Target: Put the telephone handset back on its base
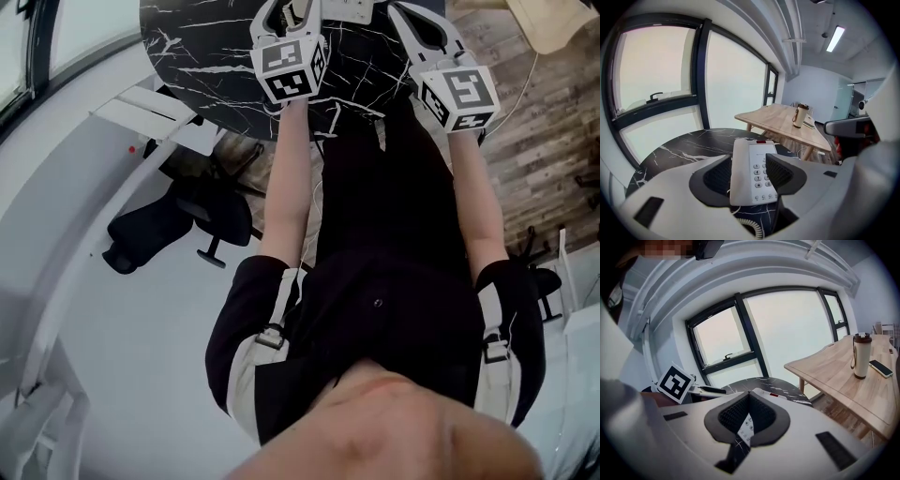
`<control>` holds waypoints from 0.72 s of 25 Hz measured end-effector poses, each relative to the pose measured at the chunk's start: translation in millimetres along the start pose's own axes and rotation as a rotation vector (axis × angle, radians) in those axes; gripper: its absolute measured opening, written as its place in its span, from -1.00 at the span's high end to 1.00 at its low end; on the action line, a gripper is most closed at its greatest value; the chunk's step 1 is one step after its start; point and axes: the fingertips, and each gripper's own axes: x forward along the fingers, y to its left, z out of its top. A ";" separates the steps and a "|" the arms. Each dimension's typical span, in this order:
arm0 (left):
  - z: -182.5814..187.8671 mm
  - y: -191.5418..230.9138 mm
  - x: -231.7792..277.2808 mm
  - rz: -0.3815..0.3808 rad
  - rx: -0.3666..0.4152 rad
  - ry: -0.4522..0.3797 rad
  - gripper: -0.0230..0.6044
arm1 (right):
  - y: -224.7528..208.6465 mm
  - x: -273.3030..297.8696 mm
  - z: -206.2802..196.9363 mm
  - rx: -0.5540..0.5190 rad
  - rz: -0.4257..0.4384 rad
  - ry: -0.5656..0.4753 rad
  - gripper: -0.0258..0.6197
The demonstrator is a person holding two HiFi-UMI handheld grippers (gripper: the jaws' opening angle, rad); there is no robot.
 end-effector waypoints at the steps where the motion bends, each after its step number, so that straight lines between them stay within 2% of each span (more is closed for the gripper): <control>1: 2.2 -0.4 -7.1 0.006 -0.007 -0.008 0.14 | 1.4 -2.2 3.8 -0.005 0.003 -0.008 0.83; 7: 24.5 -2.8 -44.7 0.018 -0.071 -0.083 0.21 | 8.7 -11.9 29.9 -0.045 0.018 -0.052 0.83; 13: 52.8 0.6 -79.3 0.033 -0.099 -0.169 0.27 | 13.2 -19.1 53.1 -0.083 0.028 -0.086 0.83; 18: 78.0 4.5 -105.1 0.045 -0.110 -0.252 0.44 | 16.0 -25.6 77.7 -0.115 0.034 -0.127 0.83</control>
